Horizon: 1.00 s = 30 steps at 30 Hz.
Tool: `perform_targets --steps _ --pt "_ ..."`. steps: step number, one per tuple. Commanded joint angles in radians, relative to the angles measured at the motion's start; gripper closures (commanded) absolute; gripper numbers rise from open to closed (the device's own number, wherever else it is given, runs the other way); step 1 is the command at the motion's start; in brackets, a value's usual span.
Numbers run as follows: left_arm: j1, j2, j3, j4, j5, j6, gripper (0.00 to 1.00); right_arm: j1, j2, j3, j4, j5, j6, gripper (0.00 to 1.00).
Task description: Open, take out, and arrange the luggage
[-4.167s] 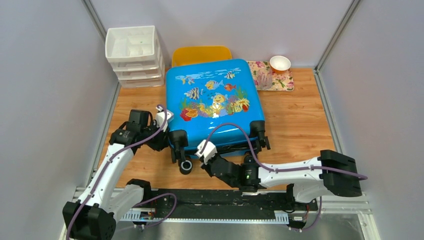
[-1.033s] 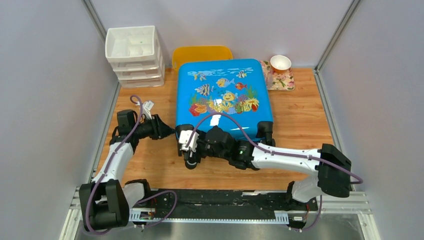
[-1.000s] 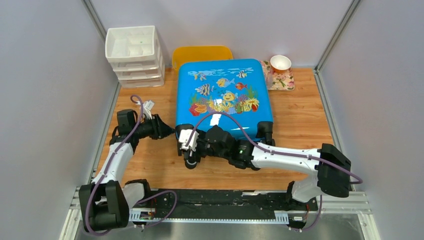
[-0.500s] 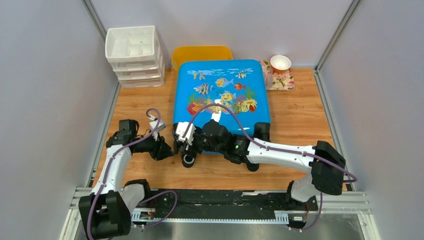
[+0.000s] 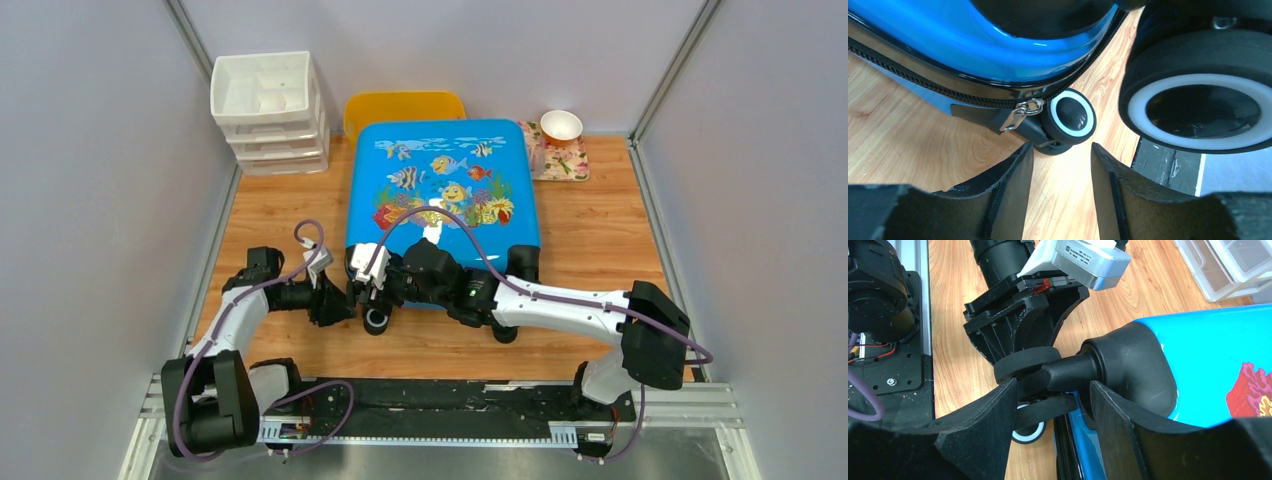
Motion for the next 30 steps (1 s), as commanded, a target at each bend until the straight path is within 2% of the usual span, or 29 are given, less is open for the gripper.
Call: perform_targets --steps 1,3,7,12,19,25,30 --pt "0.007 0.059 0.004 0.072 0.077 0.092 0.45 -0.108 0.020 0.006 0.006 0.187 -0.065 0.38" --pt "0.016 0.113 0.027 0.049 0.081 0.118 0.44 -0.108 0.017 0.004 -0.001 0.184 -0.064 0.38" --pt "0.053 0.197 0.073 -0.081 0.107 0.294 0.43 -0.108 0.006 0.001 -0.002 0.179 -0.059 0.38" --pt "0.057 0.256 0.112 -0.201 0.155 0.428 0.39 -0.108 0.003 -0.008 0.001 0.175 -0.058 0.38" --pt "0.050 0.268 0.084 0.009 0.205 0.231 0.38 -0.109 -0.006 -0.017 -0.004 0.170 -0.053 0.38" --pt "0.021 0.272 0.080 0.083 0.216 0.175 0.38 -0.108 -0.009 -0.019 -0.005 0.162 -0.045 0.38" --pt "0.004 0.243 0.038 0.264 0.216 0.014 0.40 -0.108 -0.008 -0.020 -0.007 0.159 -0.041 0.38"
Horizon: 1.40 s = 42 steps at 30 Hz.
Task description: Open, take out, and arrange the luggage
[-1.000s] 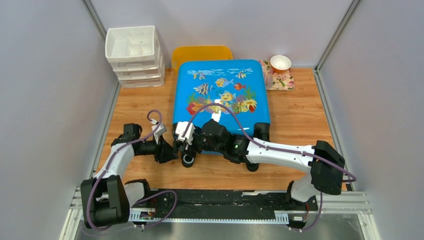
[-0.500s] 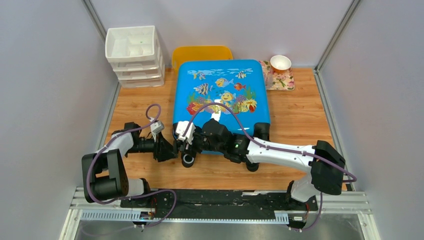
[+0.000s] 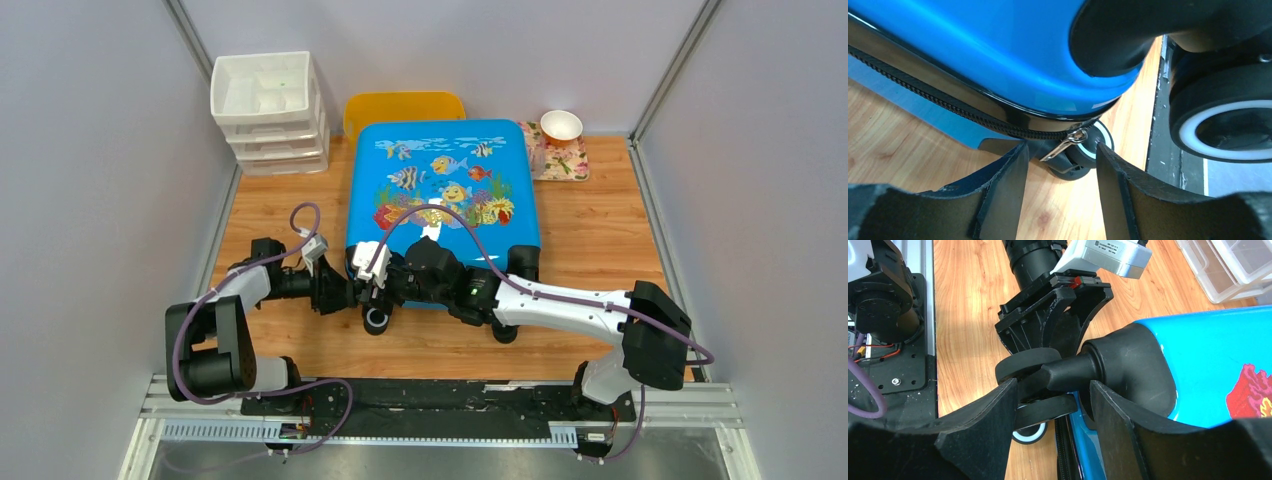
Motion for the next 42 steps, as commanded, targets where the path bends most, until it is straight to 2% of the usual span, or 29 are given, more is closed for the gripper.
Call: perform_targets --steps 1,3,8,11,14,15,17,21,24,27,28,31,37,39,40,42 --pt "-0.013 -0.032 -0.035 0.228 0.075 -0.157 0.41 -0.098 -0.004 -0.018 -0.007 0.185 -0.048 0.38" --pt "-0.013 -0.047 -0.051 0.270 0.086 -0.203 0.48 -0.098 -0.006 -0.021 -0.007 0.187 -0.048 0.38" --pt "-0.013 -0.090 -0.060 0.234 0.112 -0.193 0.62 -0.098 -0.012 -0.030 -0.007 0.185 -0.048 0.38" --pt "-0.014 -0.131 -0.080 0.218 0.113 -0.199 0.73 -0.098 -0.016 -0.038 -0.007 0.190 -0.049 0.37" --pt "-0.011 -0.173 -0.105 0.217 0.106 -0.211 0.88 -0.098 -0.021 -0.044 -0.009 0.191 -0.052 0.38" --pt "-0.011 -0.190 -0.109 0.220 0.100 -0.217 0.95 -0.098 -0.024 -0.046 -0.007 0.193 -0.052 0.38" --pt "-0.008 -0.205 -0.120 0.227 0.080 -0.242 1.00 -0.098 -0.029 -0.047 -0.010 0.193 -0.054 0.38" --pt "-0.002 -0.252 -0.135 0.258 0.026 -0.301 1.00 -0.098 -0.036 -0.052 -0.012 0.193 -0.058 0.38" --pt "0.006 -0.301 -0.164 0.327 -0.054 -0.421 1.00 -0.098 -0.038 -0.052 -0.013 0.188 -0.065 0.37" --pt "0.026 -0.381 -0.215 0.439 -0.185 -0.498 1.00 -0.098 -0.038 -0.053 -0.018 0.187 -0.068 0.38" --pt "0.026 -0.400 -0.238 0.488 -0.268 -0.501 1.00 -0.098 -0.038 -0.058 -0.018 0.188 -0.068 0.38" --pt "0.027 -0.449 -0.243 0.528 -0.368 -0.472 1.00 -0.098 -0.045 -0.069 -0.025 0.184 -0.065 0.39" --pt "0.033 -0.458 -0.197 0.618 -0.384 -0.443 1.00 -0.098 -0.064 -0.098 -0.036 0.181 -0.060 0.40" --pt "0.032 -0.446 -0.183 0.625 -0.368 -0.391 1.00 -0.100 -0.068 -0.107 -0.036 0.181 -0.063 0.40" --pt "0.035 -0.440 -0.168 0.678 -0.356 -0.382 1.00 -0.101 -0.068 -0.110 -0.038 0.181 -0.065 0.41" --pt "0.035 -0.399 -0.134 0.662 -0.333 -0.321 1.00 -0.105 -0.075 -0.118 -0.041 0.178 -0.062 0.41"
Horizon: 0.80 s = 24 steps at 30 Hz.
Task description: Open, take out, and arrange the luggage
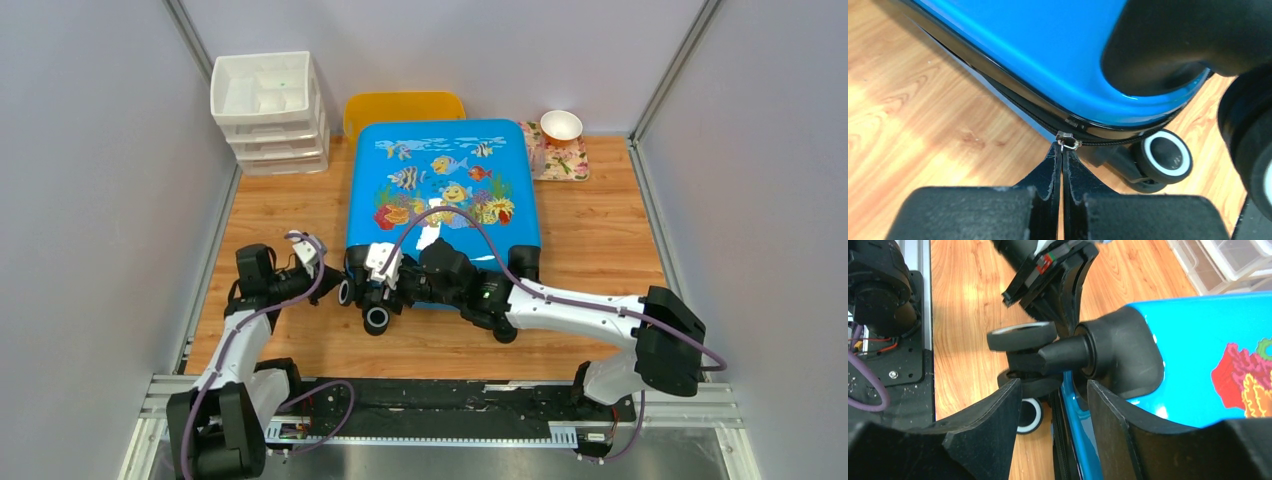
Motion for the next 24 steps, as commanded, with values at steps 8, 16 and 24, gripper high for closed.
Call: perform_targets --steps 8,16,24 --pt "0.025 0.215 0.152 0.326 0.073 0.165 1.00 -0.102 -0.035 -0.067 -0.094 0.173 -0.050 0.43" --pt "-0.017 0.347 0.207 0.575 0.039 0.076 1.00 -0.102 -0.074 -0.084 -0.109 0.127 -0.035 0.43" --pt "-0.029 0.523 0.345 0.670 -0.042 -0.052 1.00 -0.102 -0.125 -0.044 -0.159 0.044 -0.015 0.43"
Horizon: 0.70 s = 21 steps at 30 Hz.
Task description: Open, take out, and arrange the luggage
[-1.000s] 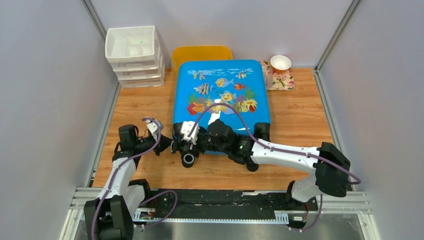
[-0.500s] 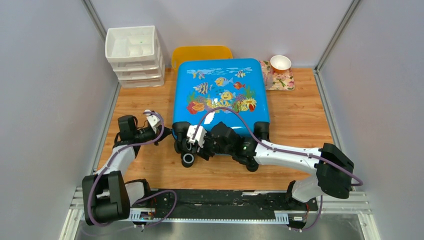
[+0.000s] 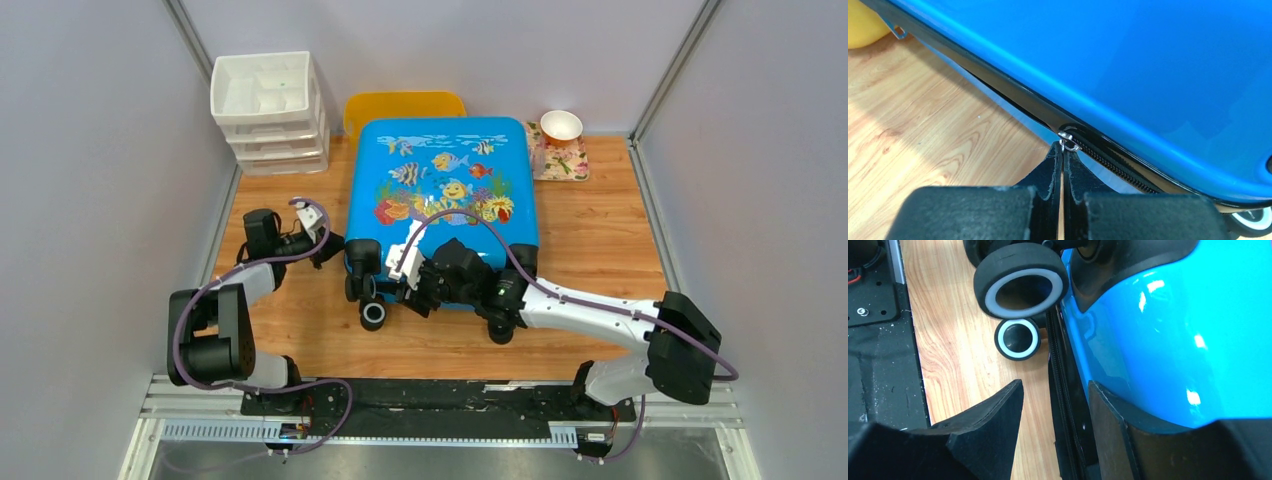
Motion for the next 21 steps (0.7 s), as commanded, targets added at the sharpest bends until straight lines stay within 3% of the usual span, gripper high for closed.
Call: perform_targets --steps 1,3,4,7,8,13,15,21 --pt "-0.001 0.056 0.156 0.277 -0.099 -0.066 1.00 -0.040 -0.059 0.046 0.019 0.035 -0.016 0.42" --pt "-0.004 0.068 0.165 0.265 -0.107 -0.081 0.97 -0.046 -0.076 0.077 -0.007 0.003 0.011 0.41" --pt "-0.004 0.067 0.168 0.254 -0.107 -0.089 0.81 -0.048 -0.080 0.089 -0.017 -0.003 0.025 0.38" --pt "0.001 0.042 0.177 0.121 -0.125 -0.081 0.52 -0.075 -0.114 0.136 -0.038 -0.035 0.067 0.35" --pt "0.012 0.019 0.182 0.069 -0.130 -0.063 0.49 -0.101 -0.125 0.150 -0.058 -0.043 0.078 0.35" --pt "0.096 -0.028 0.257 -0.301 -0.168 -0.058 0.42 -0.248 -0.203 0.242 -0.156 -0.055 0.168 0.33" --pt "0.120 -0.058 0.301 -0.445 -0.244 -0.047 0.42 -0.348 -0.224 0.272 -0.210 -0.028 0.200 0.32" --pt "0.108 -0.111 0.469 -0.659 -0.303 -0.058 0.42 -0.701 -0.241 0.293 -0.366 0.040 0.274 0.34"
